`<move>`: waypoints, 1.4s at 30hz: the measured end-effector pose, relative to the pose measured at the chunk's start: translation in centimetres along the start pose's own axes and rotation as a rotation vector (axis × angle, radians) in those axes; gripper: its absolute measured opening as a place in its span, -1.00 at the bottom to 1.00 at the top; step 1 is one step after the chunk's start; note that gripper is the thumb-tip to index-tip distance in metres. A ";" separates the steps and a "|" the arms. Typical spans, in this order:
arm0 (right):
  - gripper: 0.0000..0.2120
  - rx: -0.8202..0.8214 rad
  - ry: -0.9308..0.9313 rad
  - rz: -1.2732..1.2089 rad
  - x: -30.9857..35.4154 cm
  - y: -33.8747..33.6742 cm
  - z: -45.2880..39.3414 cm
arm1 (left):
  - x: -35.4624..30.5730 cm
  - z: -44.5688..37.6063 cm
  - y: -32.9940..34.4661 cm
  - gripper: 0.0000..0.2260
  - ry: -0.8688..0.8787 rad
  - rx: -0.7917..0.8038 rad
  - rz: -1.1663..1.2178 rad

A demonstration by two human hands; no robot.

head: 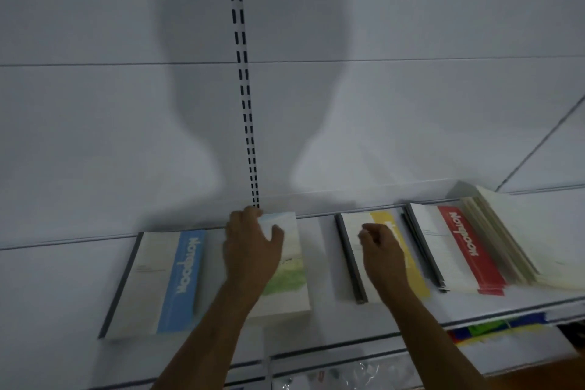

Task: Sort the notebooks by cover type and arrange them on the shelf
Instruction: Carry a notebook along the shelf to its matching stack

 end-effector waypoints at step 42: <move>-0.66 0.400 0.124 -0.660 -5.2 -3.7 -3.8 | -9.6 8.7 12.1 -0.51 -0.369 0.177 0.926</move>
Point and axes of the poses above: each hand's wrist, its own z-axis away from the middle knuckle, its own y-axis out of the palm, x = y × z, the point moved 8 cm from there along -z, towards the middle knuckle, and after that the axes turned 14 degrees about -x, right-handed, at the moved point
